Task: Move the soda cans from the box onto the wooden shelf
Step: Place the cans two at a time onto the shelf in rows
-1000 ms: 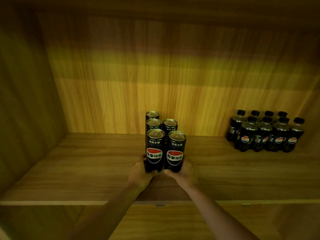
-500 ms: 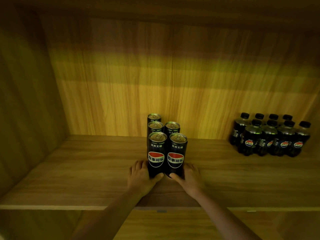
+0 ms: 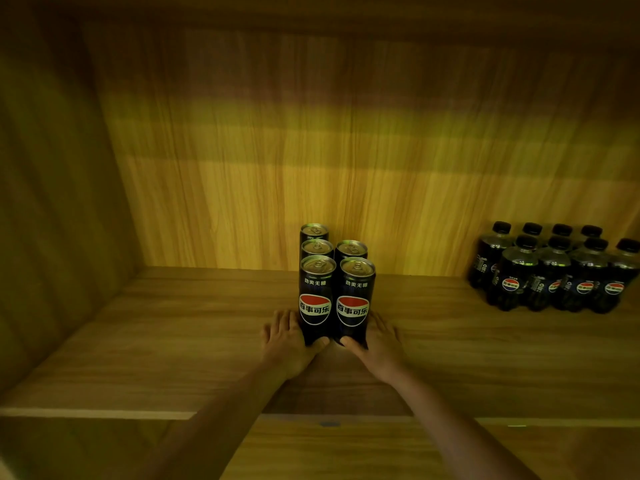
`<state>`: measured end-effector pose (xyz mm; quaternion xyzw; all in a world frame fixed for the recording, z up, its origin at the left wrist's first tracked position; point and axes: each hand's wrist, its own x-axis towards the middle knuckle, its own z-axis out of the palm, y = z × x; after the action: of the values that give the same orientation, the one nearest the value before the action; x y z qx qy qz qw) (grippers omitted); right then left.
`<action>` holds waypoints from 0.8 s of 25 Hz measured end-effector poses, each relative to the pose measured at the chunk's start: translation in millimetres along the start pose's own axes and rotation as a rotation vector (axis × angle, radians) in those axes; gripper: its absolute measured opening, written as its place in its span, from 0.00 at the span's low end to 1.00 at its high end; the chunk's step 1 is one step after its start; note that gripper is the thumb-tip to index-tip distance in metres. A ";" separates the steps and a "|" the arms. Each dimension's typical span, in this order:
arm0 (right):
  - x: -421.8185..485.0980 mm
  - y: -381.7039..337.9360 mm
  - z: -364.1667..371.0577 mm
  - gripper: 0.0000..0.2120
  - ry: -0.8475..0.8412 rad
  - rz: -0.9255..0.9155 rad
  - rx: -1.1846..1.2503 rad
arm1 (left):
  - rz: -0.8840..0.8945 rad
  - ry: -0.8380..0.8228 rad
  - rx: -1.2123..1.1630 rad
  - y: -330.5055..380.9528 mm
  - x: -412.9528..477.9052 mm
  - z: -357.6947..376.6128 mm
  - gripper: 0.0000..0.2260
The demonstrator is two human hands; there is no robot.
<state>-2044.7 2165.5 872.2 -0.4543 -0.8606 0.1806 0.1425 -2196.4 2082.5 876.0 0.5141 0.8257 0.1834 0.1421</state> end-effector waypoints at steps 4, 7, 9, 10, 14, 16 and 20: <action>5.2 3.9 3.3 0.38 -0.019 0.003 0.005 | 0.005 0.011 -0.003 -0.5 1.0 -0.1 0.40; 4.9 3.0 1.1 0.41 -0.057 0.008 0.040 | 0.001 0.031 -0.006 -2.1 0.5 1.2 0.43; 0.0 1.8 -3.2 0.45 -0.063 0.047 0.076 | -0.008 0.050 0.003 -5.0 -3.0 0.6 0.45; -4.3 1.1 -5.7 0.46 -0.045 0.081 0.087 | -0.018 0.056 0.007 -6.9 -6.1 -0.9 0.47; -34.1 -6.4 -22.5 0.45 0.082 0.140 0.054 | -0.048 0.062 -0.004 -10.5 -33.6 -20.6 0.46; -50.8 -18.1 -37.8 0.41 0.134 0.115 0.024 | -0.036 0.089 0.017 -9.0 -53.4 -38.8 0.45; -83.2 -57.3 -75.9 0.36 0.208 -0.014 -0.119 | 0.080 0.211 0.187 -2.9 -93.7 -83.3 0.42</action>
<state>-2010.0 2080.0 958.6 -0.4724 -0.8535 0.0803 0.2048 -2193.6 1983.9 953.3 0.5355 0.8284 0.1642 -0.0012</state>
